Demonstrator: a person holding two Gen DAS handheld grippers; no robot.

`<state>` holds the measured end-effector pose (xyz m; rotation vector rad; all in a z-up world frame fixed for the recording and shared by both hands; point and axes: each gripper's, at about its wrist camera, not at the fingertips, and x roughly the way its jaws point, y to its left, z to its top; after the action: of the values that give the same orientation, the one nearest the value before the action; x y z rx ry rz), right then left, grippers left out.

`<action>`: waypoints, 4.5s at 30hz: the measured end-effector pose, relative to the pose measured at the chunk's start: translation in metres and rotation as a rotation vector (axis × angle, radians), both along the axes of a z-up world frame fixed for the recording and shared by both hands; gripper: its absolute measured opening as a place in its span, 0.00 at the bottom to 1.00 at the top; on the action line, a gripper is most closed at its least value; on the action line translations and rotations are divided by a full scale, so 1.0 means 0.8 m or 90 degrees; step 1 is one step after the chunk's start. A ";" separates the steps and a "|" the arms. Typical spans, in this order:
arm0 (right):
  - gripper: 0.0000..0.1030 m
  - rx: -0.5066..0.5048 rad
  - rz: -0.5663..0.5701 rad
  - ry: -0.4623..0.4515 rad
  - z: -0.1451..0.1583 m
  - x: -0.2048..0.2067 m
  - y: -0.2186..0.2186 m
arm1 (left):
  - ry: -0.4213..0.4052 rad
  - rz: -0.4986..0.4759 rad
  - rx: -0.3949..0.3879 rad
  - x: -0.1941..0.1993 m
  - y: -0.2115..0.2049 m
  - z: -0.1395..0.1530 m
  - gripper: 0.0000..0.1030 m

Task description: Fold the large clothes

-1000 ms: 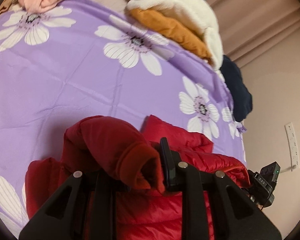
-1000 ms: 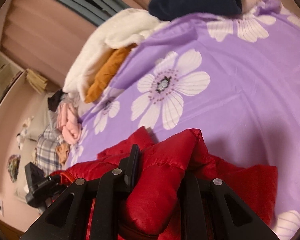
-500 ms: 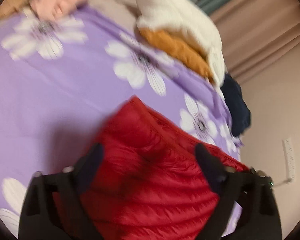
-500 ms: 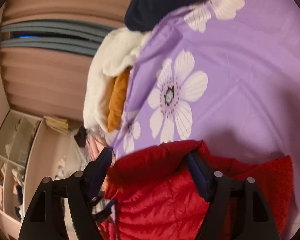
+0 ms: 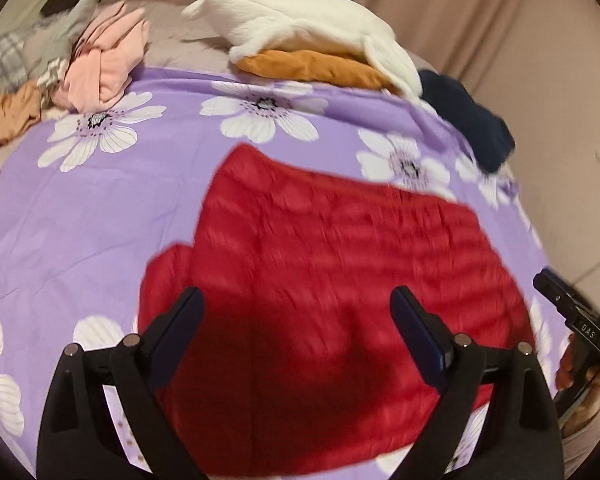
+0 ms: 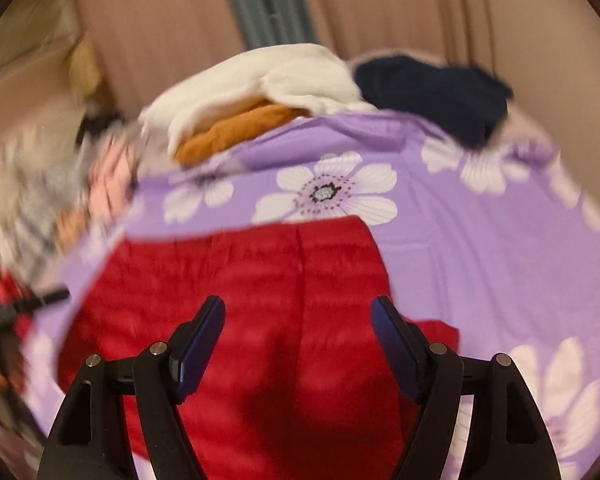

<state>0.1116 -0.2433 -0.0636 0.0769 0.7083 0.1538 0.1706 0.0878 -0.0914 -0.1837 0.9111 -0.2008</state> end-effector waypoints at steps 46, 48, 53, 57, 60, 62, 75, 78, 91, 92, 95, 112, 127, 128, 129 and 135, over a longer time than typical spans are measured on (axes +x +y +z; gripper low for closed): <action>0.74 -0.071 0.088 0.057 -0.114 -0.045 0.085 | 0.024 -0.102 0.111 -0.061 -0.085 -0.111 0.97; 0.74 -0.066 0.091 0.060 -0.110 -0.049 0.083 | 0.032 -0.099 0.098 -0.060 -0.080 -0.106 0.95; 0.74 0.020 0.109 0.042 -0.078 -0.065 0.059 | 0.015 -0.075 0.024 -0.060 -0.056 -0.072 0.94; 0.74 0.053 0.072 -0.005 -0.052 -0.047 0.040 | -0.006 -0.054 0.020 -0.028 -0.051 -0.053 0.94; 0.74 0.070 0.043 -0.016 -0.044 -0.017 0.036 | -0.017 -0.046 0.030 0.001 -0.058 -0.046 0.94; 0.74 0.070 0.025 -0.020 -0.042 0.005 0.038 | -0.016 -0.046 0.037 0.020 -0.066 -0.046 0.93; 0.74 -0.008 0.000 0.070 -0.093 0.065 0.058 | 0.050 -0.058 0.095 0.084 -0.089 -0.095 0.97; 0.74 -0.013 0.002 0.076 -0.094 0.068 0.057 | 0.054 -0.056 0.082 0.083 -0.083 -0.092 0.96; 0.74 0.066 0.037 0.002 -0.036 -0.016 0.041 | 0.055 0.140 -0.190 -0.067 0.117 -0.036 0.94; 0.74 0.071 0.042 0.003 -0.037 -0.025 0.042 | 0.066 0.158 -0.217 -0.077 0.131 -0.043 0.94; 0.74 0.075 0.056 0.009 -0.041 -0.036 0.052 | 0.105 0.191 -0.278 -0.098 0.154 -0.072 0.94; 0.74 0.039 0.126 0.030 -0.044 -0.018 0.124 | 0.186 0.159 -0.515 -0.030 0.132 -0.132 0.99; 0.27 -0.036 0.151 0.025 -0.071 -0.002 0.165 | 0.087 0.136 -0.264 -0.027 0.092 -0.054 0.44; 0.27 -0.028 0.147 0.037 -0.078 0.003 0.163 | 0.067 0.119 -0.242 -0.026 0.080 -0.040 0.42; 0.26 -0.016 0.142 0.046 -0.084 0.006 0.160 | 0.051 0.105 -0.224 -0.027 0.070 -0.029 0.42; 0.26 0.065 0.129 0.059 -0.093 0.010 0.138 | -0.041 0.001 -0.115 -0.037 -0.015 0.035 0.44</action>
<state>0.1192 -0.1328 -0.1377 0.1103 0.8001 0.3823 0.1413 0.0760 -0.0632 -0.3427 0.8292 -0.2865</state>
